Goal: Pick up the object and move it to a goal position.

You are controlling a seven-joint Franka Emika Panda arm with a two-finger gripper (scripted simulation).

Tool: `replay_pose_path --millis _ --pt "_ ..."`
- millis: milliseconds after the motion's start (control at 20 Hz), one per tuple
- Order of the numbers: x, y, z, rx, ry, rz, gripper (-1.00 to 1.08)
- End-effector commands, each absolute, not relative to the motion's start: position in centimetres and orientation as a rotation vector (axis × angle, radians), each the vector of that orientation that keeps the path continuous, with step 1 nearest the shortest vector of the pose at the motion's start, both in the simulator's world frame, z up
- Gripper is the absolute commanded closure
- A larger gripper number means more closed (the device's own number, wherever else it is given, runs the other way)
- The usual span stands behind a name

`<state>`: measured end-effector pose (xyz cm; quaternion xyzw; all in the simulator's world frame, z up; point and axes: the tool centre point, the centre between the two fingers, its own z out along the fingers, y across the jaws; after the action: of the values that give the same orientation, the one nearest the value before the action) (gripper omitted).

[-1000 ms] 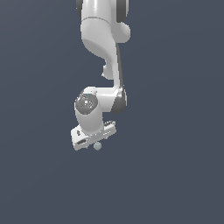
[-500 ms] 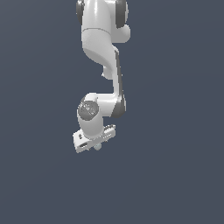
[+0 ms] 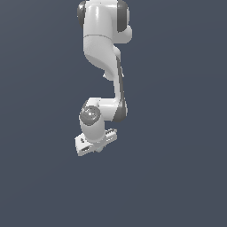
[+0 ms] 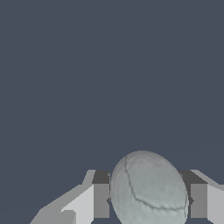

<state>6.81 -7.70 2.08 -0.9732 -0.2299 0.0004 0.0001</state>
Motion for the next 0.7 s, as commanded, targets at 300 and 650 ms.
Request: replay_pose_path --millis 300,650 --pt "6.8 -7.7 2.1 -3.057 -0.722 0.0 1.08" --pt "6.8 -8.0 3.3 -3.057 -0.722 0.0 1.08"
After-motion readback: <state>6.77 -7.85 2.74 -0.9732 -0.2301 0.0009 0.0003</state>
